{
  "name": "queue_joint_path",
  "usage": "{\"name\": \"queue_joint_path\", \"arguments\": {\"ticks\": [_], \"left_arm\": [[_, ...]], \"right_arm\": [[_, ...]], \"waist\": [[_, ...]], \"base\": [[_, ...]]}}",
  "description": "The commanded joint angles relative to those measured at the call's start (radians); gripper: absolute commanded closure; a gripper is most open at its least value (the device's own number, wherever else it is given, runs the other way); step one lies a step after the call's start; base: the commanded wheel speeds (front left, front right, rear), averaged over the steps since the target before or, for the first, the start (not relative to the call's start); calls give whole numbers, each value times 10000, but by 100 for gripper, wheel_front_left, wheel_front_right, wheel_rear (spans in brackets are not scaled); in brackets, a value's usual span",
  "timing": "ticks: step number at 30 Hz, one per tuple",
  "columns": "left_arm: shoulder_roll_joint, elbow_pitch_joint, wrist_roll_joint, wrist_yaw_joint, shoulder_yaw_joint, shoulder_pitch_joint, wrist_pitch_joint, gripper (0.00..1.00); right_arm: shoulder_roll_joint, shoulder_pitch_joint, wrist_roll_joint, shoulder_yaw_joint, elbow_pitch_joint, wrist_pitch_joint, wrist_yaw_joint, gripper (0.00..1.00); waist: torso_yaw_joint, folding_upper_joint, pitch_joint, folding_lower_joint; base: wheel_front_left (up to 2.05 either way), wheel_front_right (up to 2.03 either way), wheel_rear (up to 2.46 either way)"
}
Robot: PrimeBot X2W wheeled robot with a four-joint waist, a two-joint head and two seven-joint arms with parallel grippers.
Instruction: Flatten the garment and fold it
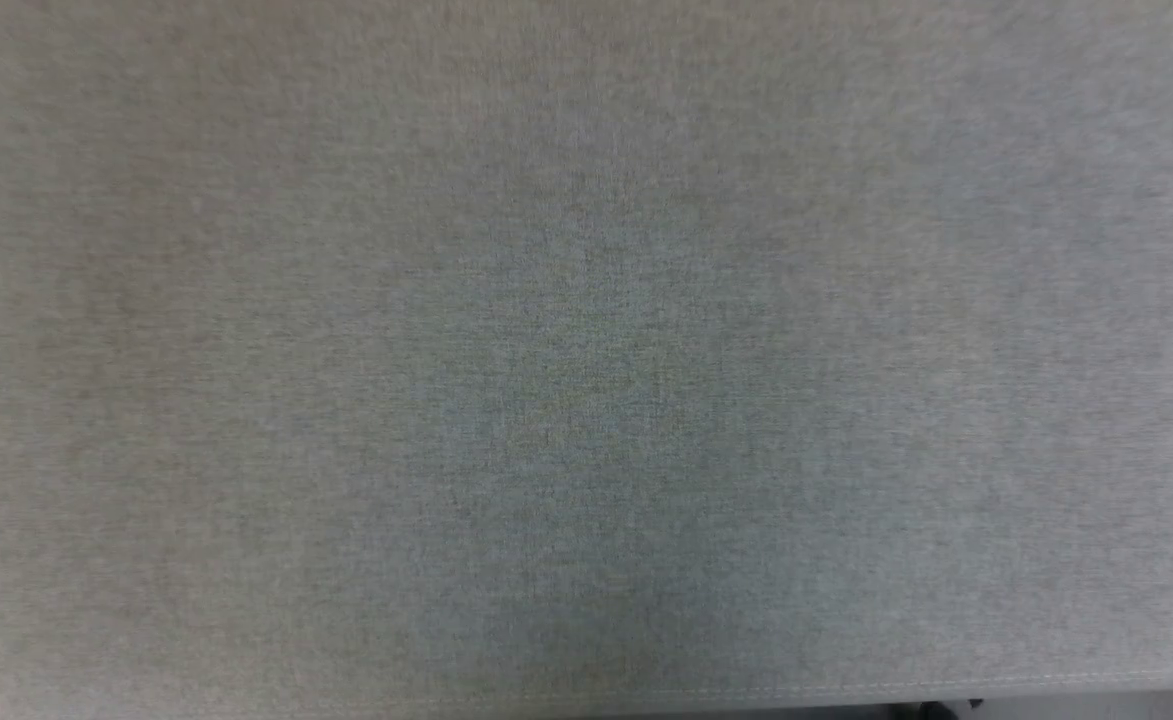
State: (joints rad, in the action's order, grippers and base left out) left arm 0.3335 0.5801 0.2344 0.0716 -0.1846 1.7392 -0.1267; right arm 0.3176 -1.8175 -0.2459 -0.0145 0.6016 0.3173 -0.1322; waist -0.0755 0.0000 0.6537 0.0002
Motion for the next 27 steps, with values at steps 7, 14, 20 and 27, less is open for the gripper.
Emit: {"name": "queue_joint_path", "arguments": {"ticks": [7,14,20,27], "left_arm": [[-365,805,415,-127,28,-508,793,100],[-898,1572,1035,-503,67,-2383,1653,100],[-1440,1902,1618,-957,39,-4903,2346,100],[-2209,1995,2521,-1499,-18,-8556,2759,100]], "right_arm": [[120,598,-907,531,668,-723,15,100],[454,2932,-2249,1533,314,-1367,15,100],[926,5857,-3572,2218,-456,-1814,15,100],[1284,9783,-4814,2516,-1274,-2084,15,100]], "waist": [[247,0,889,-2],[525,0,27,-2],[807,0,-1419,-2],[1034,0,-3135,-2]], "base": [[0,0,0],[0,0,0],[0,0,0],[0,0,0]]}}
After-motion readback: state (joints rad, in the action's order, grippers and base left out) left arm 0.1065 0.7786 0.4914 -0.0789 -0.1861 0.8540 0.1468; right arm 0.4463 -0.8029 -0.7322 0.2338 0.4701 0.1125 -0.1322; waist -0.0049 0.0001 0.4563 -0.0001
